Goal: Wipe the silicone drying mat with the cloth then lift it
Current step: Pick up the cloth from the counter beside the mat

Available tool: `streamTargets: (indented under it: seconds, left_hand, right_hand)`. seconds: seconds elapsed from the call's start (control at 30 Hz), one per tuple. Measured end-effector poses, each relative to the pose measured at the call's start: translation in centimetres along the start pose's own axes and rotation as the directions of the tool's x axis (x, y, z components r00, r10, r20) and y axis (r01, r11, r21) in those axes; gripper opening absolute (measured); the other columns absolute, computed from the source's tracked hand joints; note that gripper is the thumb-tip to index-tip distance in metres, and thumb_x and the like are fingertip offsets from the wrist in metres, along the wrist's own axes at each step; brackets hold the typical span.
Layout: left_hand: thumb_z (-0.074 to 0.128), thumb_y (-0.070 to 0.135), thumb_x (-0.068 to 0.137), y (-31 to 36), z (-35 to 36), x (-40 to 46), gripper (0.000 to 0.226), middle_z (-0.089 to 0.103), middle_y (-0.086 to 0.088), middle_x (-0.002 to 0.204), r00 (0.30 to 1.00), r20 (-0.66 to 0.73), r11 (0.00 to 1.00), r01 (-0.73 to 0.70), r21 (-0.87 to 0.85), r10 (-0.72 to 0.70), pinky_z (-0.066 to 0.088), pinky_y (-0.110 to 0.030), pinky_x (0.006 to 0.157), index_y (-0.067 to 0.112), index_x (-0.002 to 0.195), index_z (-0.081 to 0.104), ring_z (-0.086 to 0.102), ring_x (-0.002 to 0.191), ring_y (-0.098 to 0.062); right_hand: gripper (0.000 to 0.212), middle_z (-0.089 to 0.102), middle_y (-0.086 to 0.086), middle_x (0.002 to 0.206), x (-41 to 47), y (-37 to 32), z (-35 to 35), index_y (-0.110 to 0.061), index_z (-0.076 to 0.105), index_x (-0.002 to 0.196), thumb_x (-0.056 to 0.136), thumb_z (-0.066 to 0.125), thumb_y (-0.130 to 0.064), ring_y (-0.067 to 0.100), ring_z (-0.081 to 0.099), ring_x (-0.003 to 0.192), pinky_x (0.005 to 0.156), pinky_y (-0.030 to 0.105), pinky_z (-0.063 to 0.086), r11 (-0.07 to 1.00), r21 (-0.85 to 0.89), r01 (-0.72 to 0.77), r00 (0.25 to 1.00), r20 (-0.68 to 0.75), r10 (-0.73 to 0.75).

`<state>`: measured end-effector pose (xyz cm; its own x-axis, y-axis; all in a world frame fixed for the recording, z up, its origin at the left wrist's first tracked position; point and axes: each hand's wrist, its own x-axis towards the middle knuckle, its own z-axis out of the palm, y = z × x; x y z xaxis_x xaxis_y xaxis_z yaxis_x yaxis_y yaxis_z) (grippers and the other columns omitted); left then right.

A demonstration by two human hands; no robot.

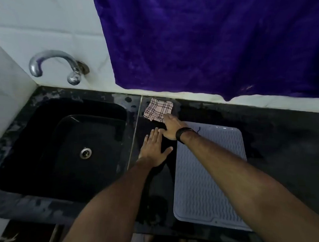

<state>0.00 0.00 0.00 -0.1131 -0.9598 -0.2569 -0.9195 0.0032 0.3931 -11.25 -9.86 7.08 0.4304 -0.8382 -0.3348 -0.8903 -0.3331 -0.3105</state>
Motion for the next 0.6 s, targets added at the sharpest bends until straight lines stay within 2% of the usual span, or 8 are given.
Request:
streamTargets:
  seconds: [0.2, 0.3, 0.37, 0.43, 0.53, 0.6]
  left_hand:
    - [0.027, 0.075, 0.096, -2.4, 4.7, 0.2, 0.096, -0.011, -0.006, 0.17, 0.999, -0.029, 1.0, 0.021, 0.022, -0.02, -0.009, -0.042, 0.127, 0.012, 0.162, -0.002, -0.015, 0.156, -0.02]
    - [0.021, 0.08, 0.093, -3.4, 5.9, 0.2, 0.099, -0.014, -0.004, 0.17, 0.996, -0.093, 0.996, -0.005, 0.085, 0.013, -0.01, -0.041, 0.126, 0.013, 0.162, -0.005, -0.018, 0.155, -0.017]
    - [0.021, 0.082, 0.093, -3.4, 6.5, 0.1, 0.101, -0.011, -0.003, 0.17, 0.991, -0.13, 0.996, -0.005, 0.088, 0.016, -0.007, -0.041, 0.127, 0.013, 0.163, -0.003, -0.016, 0.156, -0.017]
    - [0.023, 0.083, 0.093, -3.4, 6.7, 0.3, 0.101, -0.007, -0.003, 0.171, 0.986, -0.165, 0.998, 0.002, 0.067, 0.009, -0.005, -0.041, 0.127, 0.013, 0.163, 0.002, -0.013, 0.157, -0.016]
    - [0.024, 0.082, 0.094, -3.4, 6.7, 0.3, 0.1, -0.006, -0.002, 0.171, 0.986, -0.166, 0.999, 0.015, 0.052, -0.007, -0.004, -0.041, 0.127, 0.014, 0.163, 0.003, -0.014, 0.156, -0.015]
    - [0.023, 0.082, 0.094, -3.4, 6.7, 0.3, 0.099, -0.008, -0.001, 0.171, 0.987, -0.157, 0.998, 0.02, 0.062, -0.01, -0.005, -0.041, 0.127, 0.015, 0.163, 0.001, -0.015, 0.156, -0.015]
  right_hand:
    - [0.078, 0.011, 0.01, 0.16, 5.4, -0.4, 3.2, -0.013, 0.015, 0.152, 0.091, 0.059, -0.034, 0.03, 0.012, 0.147, 0.116, 0.049, 0.024, 0.998, 0.041, -0.048, 0.992, -0.118, 0.052]
    - [0.083, 0.003, 0.006, 0.162, 8.2, -0.2, 4.4, -0.019, 0.011, 0.153, 0.089, 0.062, -0.035, 0.028, 0.002, 0.149, 0.117, 0.051, 0.017, 0.996, 0.052, -0.067, 0.988, -0.135, 0.073]
    - [0.083, -0.001, 0.004, 0.163, 9.1, -0.2, 5.2, -0.024, 0.013, 0.153, 0.088, 0.064, -0.035, 0.029, 0.001, 0.149, 0.115, 0.055, 0.019, 0.996, 0.047, -0.081, 0.989, -0.122, 0.086]
    - [0.074, 0.004, 0.004, 0.162, 9.7, -0.1, 5.8, -0.026, 0.023, 0.151, 0.089, 0.064, -0.027, 0.031, 0.006, 0.147, 0.111, 0.056, 0.027, 0.996, 0.007, -0.091, 0.979, -0.183, 0.091]
    - [0.063, 0.025, 0.005, 0.153, 10.0, 0.0, 5.8, -0.026, 0.042, 0.14, 0.085, 0.058, -0.001, 0.03, 0.026, 0.138, 0.103, 0.054, 0.038, 0.993, -0.065, -0.098, 0.941, -0.33, 0.071]
    - [0.058, 0.038, 0.006, 0.146, 10.5, 0.0, 5.3, -0.022, 0.049, 0.134, 0.084, 0.049, 0.006, 0.032, 0.035, 0.131, 0.101, 0.052, 0.041, 0.991, -0.105, -0.077, 0.926, -0.376, 0.032]
